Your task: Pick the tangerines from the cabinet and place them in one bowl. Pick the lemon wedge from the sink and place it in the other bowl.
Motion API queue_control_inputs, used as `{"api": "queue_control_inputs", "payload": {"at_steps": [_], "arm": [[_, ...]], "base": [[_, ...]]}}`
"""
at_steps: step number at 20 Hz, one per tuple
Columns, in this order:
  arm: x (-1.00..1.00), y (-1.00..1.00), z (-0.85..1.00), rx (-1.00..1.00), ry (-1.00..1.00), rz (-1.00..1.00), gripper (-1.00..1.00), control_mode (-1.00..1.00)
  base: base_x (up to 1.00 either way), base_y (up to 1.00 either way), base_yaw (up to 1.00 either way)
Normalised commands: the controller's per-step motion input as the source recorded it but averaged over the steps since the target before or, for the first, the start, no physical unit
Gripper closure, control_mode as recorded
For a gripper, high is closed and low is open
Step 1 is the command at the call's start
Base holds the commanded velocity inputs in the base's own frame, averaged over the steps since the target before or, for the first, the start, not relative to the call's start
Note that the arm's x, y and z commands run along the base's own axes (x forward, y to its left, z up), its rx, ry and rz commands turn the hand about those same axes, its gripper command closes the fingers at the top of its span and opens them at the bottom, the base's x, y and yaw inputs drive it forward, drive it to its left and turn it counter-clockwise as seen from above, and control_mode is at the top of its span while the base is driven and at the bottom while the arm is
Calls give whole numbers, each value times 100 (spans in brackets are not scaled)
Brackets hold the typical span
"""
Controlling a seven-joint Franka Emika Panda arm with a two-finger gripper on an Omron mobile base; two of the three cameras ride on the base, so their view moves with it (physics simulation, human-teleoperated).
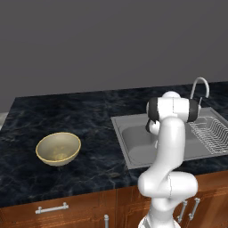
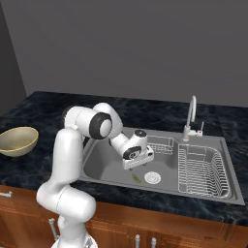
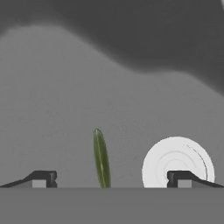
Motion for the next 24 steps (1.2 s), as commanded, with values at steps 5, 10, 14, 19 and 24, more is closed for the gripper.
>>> {"api": "queue_control_inputs", "payload": {"at_steps": [5,10,14,19,24], "arm": [[0,0,-15,0,0,0,-100,-100],[0,0,-17,0,0,0,-100,-100],[0,0,-19,0,0,0,-100,-100],[0,0,-15,0,0,0,-100,-100],[0,0,-10,0,2,0,-100,-100]], "base": [[0,0,0],[0,0,0],[0,0,0],[0,0,0],[0,0,0]]}}
